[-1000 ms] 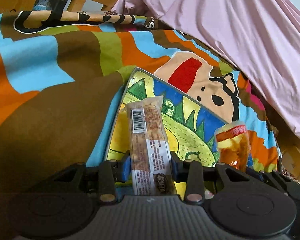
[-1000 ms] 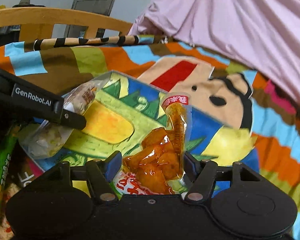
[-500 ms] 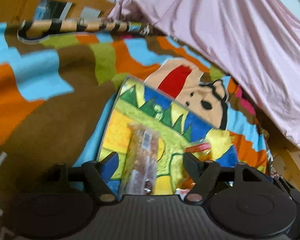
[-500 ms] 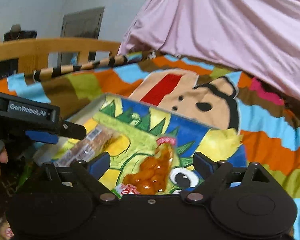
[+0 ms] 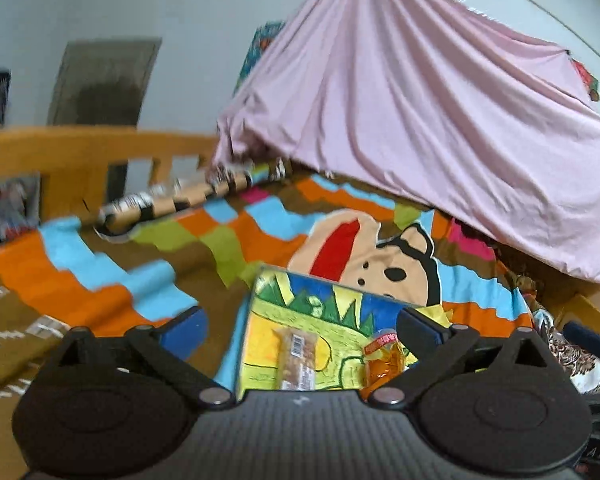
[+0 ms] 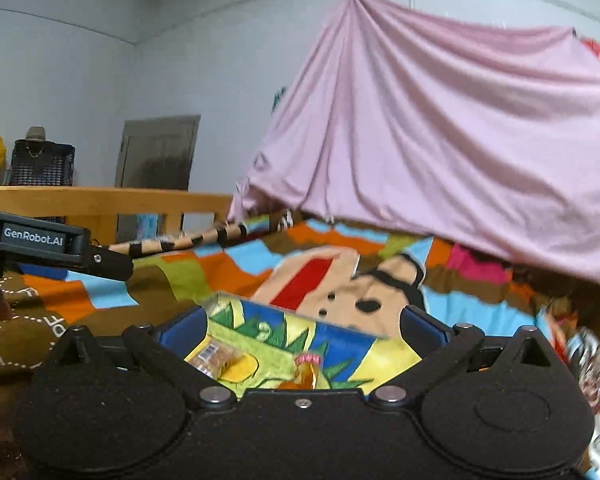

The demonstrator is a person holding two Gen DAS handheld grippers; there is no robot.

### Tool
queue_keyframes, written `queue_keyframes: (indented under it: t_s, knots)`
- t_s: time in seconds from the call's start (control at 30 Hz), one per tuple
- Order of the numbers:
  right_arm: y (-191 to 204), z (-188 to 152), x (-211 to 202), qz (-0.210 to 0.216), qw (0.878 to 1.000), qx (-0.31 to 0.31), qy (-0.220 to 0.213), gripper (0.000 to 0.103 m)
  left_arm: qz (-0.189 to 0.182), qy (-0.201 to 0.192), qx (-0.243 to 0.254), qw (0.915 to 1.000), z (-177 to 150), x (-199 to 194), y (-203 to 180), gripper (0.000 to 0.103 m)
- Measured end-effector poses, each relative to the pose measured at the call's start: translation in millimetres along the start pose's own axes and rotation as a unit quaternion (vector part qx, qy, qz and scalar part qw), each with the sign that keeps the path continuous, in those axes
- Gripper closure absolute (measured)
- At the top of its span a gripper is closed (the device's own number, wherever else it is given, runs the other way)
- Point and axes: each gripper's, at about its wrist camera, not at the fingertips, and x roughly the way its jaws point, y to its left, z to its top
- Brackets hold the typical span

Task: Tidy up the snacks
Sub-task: 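Carry both snacks over the metal tray and release them inside, then lift both tools back and move toward the remaining snacks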

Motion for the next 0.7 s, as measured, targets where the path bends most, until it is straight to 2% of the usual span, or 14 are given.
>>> queue_keyframes:
  t_s: [0.23, 0.43, 0.7]
  knots:
    - [6.1, 7.5, -56.6, 0.008, 0.999, -0.013, -0.039, 0.001, 0.027, -0.031, 0.024, 0.9989, -7.4, -60.4, -7.8, 0.000]
    - [15.1, 0.2, -99.0, 0.015, 0.999, -0.015, -0.027, 0.001, 0.049, -0.045, 0.040, 0.9970, -33.1, -109.0, -8.6, 0.000]
    - [28.4, -7.6, -144.4, 0.028, 1.000, -0.012, -0.005, 0.001, 0.068, -0.033, 0.057, 0.9955, -59.0, -157.4, -13.2, 0.000]
